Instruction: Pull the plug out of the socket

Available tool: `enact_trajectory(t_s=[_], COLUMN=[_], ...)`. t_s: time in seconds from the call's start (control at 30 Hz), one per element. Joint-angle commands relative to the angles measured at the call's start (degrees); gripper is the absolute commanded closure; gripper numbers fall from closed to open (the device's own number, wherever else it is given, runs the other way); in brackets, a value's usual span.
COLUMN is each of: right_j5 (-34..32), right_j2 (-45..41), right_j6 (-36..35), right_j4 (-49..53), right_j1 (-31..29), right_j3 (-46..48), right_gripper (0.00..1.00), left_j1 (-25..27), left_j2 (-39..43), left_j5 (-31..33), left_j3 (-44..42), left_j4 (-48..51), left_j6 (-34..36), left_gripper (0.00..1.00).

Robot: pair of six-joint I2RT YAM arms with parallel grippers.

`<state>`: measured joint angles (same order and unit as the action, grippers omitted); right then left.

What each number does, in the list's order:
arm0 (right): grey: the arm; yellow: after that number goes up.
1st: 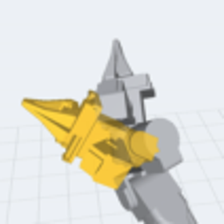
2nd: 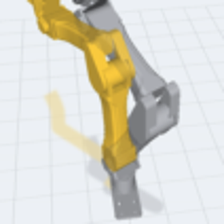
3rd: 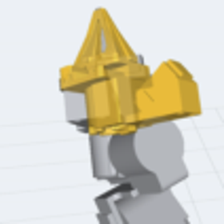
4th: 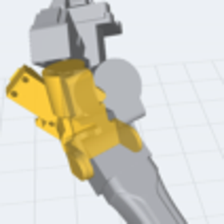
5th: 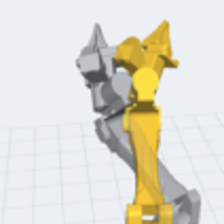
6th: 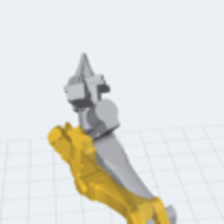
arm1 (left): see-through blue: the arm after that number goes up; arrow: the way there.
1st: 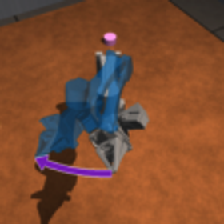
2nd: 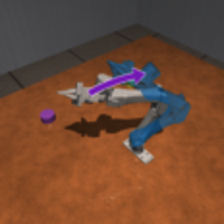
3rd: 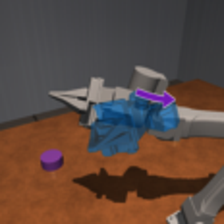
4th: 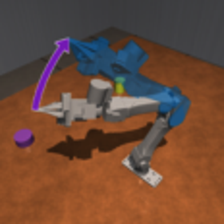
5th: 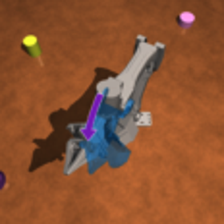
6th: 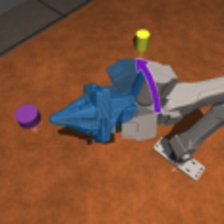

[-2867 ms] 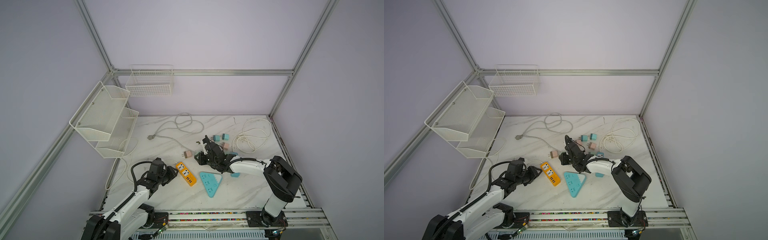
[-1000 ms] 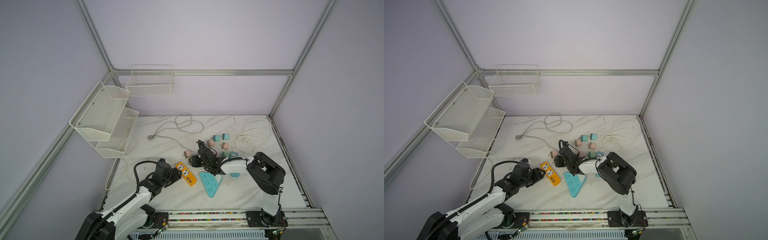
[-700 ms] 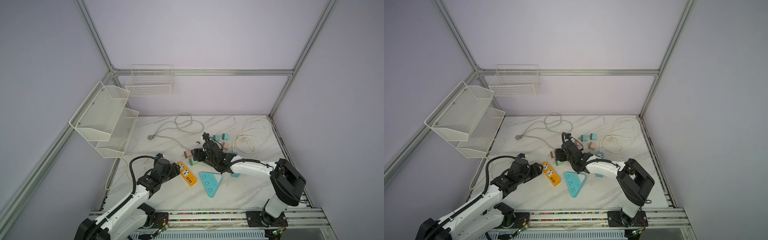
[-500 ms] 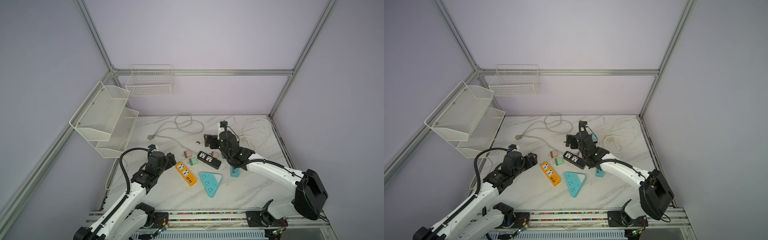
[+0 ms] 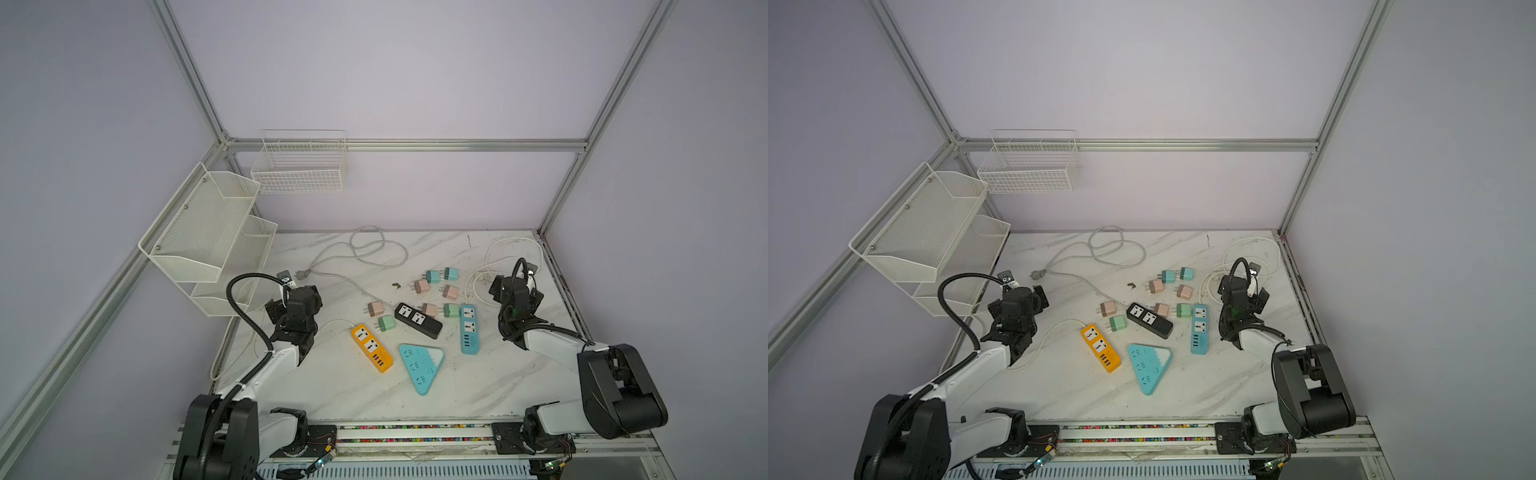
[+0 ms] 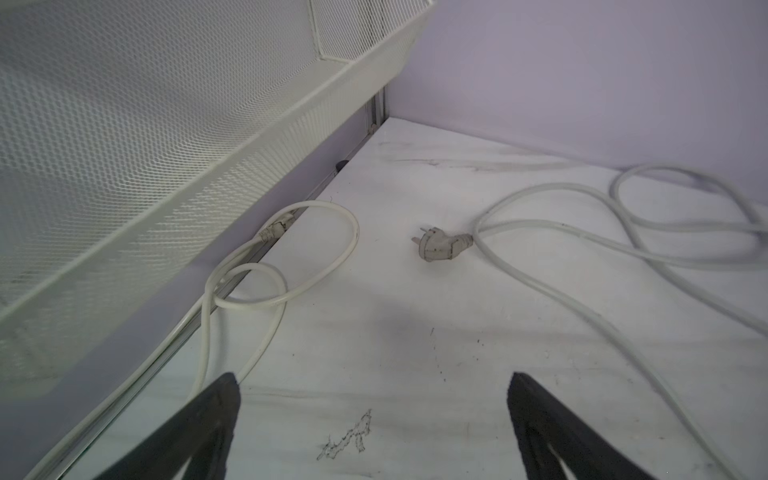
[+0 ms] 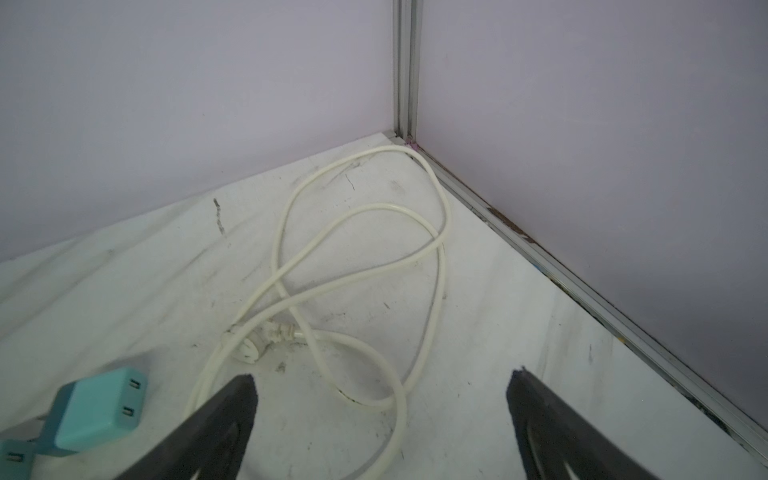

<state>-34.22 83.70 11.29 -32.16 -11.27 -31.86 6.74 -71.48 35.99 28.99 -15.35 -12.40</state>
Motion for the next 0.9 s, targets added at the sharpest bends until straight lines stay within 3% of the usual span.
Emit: enact_trajectory(t_s=[0.0, 0.03, 0.1, 0.17, 0.23, 0.33, 0.37, 0.43, 0.5, 0.63, 0.87], right_j5=[0.51, 0.49, 5.95, 10.59, 16.53, 23.14, 23.85, 23.59, 24.73, 24.70, 24.42], right_j2=[5.60, 7.64, 8.68, 10.27, 11.93, 17.11, 19.69, 17.86, 18.67, 18.31, 18.47], right_j6=[-6.43, -9.77, -9.27, -13.06, -12.22, -15.89, -17.00, -13.09, -13.89, -14.12, -14.45], right_j4=[-19.28, -23.52, -25.20, -34.13, -34.66, -45.68, -52.34, -40.70, -44.66, -44.67, -44.01], right_j1=[1.14, 1.50, 1.98, 2.30, 3.97, 4.24, 3.94, 4.47, 5.82, 5.81, 5.82], right_j3=[2.06, 1.96, 1.54, 3.57, 2.93, 6.10, 7.39, 3.83, 4.82, 5.07, 4.75], right_gripper=[0.03, 0.03, 0.02, 0.03, 0.03, 0.03, 0.03, 0.03, 0.03, 0.03, 0.03], left_j1=[-0.50, -0.50, -0.68, -2.96, -3.88, -4.02, -3.49, -3.40, -6.28, -6.74, -6.74], left_j2=[-6.02, -7.63, -9.01, -8.95, -13.16, -20.13, -20.16, -18.48, -17.69, -18.31, -18.25], left_j5=[-3.01, -4.84, -6.48, -11.79, -15.82, -19.23, -18.52, -17.95, -20.85, -21.76, -21.76], left_j3=[-4.70, -6.21, -9.32, -10.05, -10.63, -12.60, -12.41, -8.97, -5.72, -7.46, -7.32], left_j4=[-22.97, -27.69, -36.45, -36.68, -40.46, -52.04, -51.83, -42.28, -34.31, -38.92, -38.70], left_j6=[9.50, 11.49, 13.72, 10.42, 10.99, 14.00, 14.48, 13.07, 9.87, 10.36, 10.38], left_gripper=[0.00, 0.01, 0.00, 0.00, 0.00, 0.00, 0.01, 0.00, 0.00, 0.00, 0.00])
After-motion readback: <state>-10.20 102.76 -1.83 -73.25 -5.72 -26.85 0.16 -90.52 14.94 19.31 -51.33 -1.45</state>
